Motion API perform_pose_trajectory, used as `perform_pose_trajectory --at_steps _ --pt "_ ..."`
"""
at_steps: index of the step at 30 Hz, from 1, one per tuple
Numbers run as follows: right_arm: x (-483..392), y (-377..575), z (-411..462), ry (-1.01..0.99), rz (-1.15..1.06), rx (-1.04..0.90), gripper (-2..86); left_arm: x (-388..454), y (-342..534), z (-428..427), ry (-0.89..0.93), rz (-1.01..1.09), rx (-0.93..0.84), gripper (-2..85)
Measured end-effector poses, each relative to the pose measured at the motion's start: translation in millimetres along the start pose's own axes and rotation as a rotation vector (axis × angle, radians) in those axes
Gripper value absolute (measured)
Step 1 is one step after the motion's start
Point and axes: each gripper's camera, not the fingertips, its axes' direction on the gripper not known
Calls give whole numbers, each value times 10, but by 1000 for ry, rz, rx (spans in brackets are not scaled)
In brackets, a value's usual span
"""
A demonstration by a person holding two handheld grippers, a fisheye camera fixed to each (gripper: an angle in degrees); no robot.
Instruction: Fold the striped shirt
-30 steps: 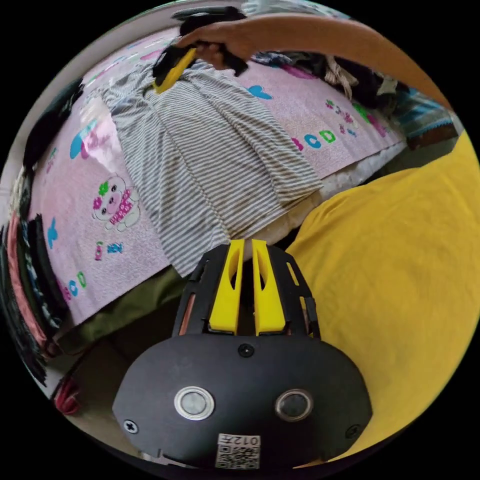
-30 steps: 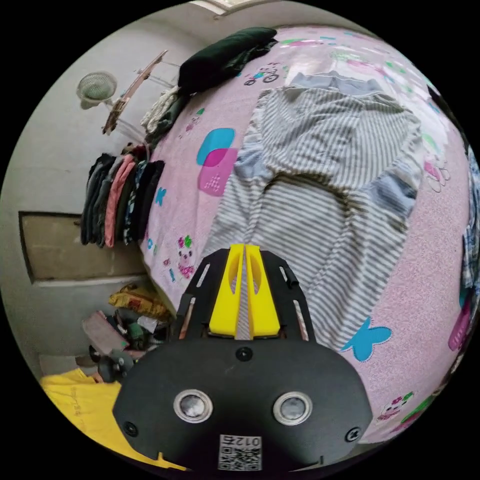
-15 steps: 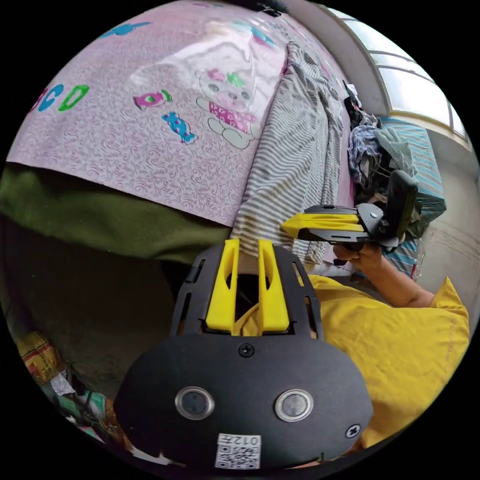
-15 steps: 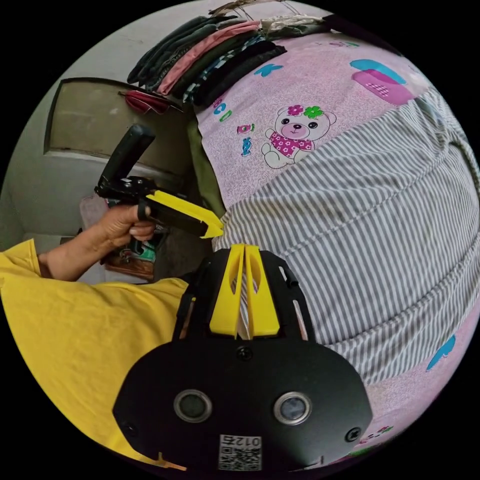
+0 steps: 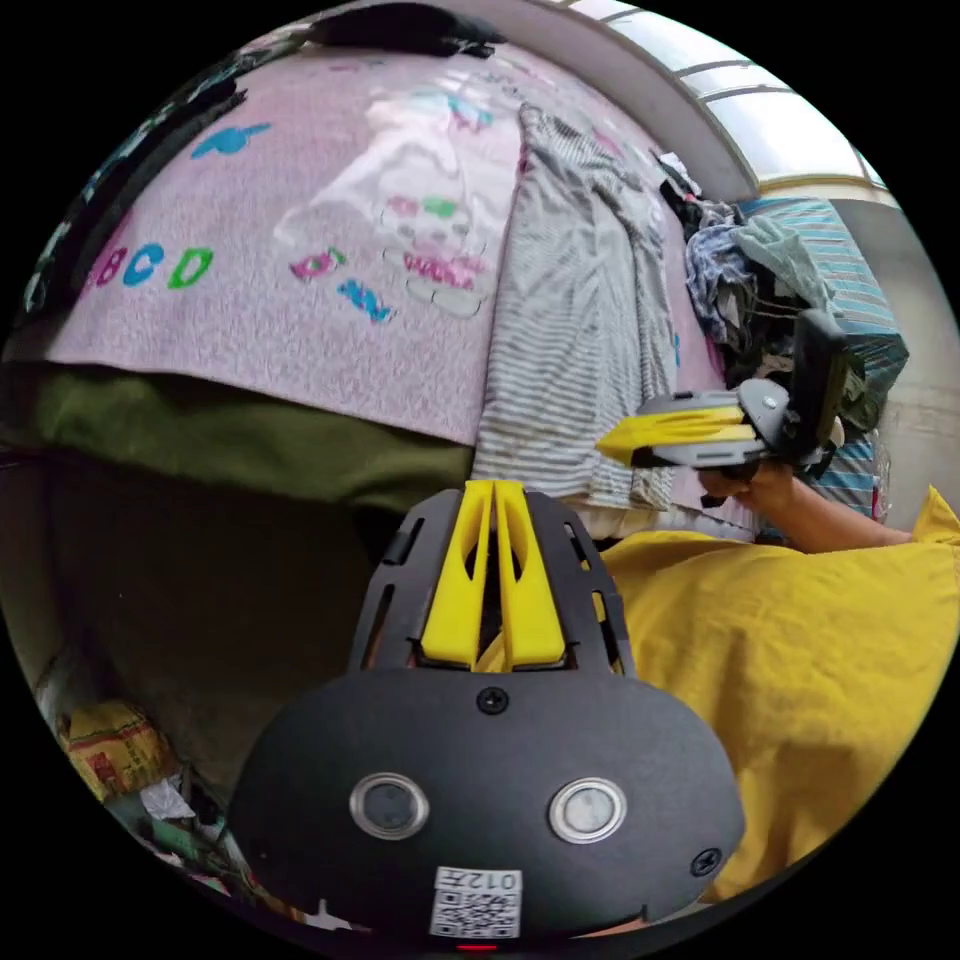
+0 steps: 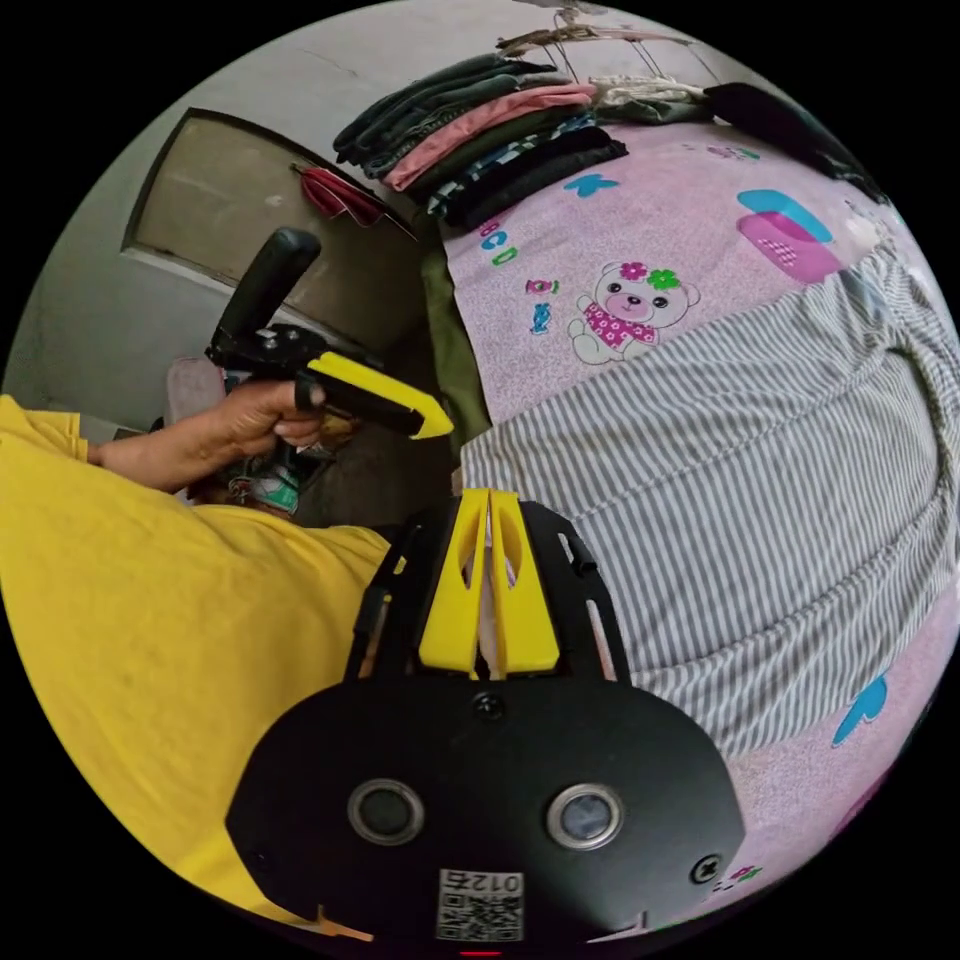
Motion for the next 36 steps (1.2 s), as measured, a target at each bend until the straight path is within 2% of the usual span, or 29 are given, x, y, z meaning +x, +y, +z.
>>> perform_pose_trajectory --at_steps 2,5,8,10,12,14,17,19,21,24,26,29,33,36 --pt "-48 48 149 -26 -10 -59 8 68 -109 15 8 45 28 4" --pt "-92 143 293 6 0 -113 7 250 -360 315 30 159 -72 4" --pt "-127 234 152 -67 14 -91 7 439 -459 697 14 264 -228 5" --pt "-118 331 -69 -86 43 -37 7 536 -448 774 5 303 -253 5" --pt "-9 508 -379 -73 138 65 7 681 -474 688 -4 353 -186 5" --pt "272 874 -761 6 351 211 7 774 -560 676 -2 389 -144 5" --pt "549 1294 -955 24 559 291 7 908 -777 986 28 448 -226 5" --pt "549 1385 -940 41 593 283 7 1036 -841 1245 22 514 -290 5" --pt "463 1377 -879 44 590 259 7 1198 -850 1593 -49 589 -381 4" --pt "243 1270 -752 36 541 212 7 1305 -848 1839 -85 633 -399 4" --pt "133 1179 -586 94 533 98 7 1283 -890 1977 -76 615 -421 4" --pt "65 1127 -690 116 515 98 6 1231 -985 2152 -24 585 -463 4" --pt "28 1044 -981 96 478 86 6 1429 -1013 2222 -55 674 -512 5" --pt "-19 946 -1321 146 430 147 7 1625 -1018 2115 -56 751 -452 4"
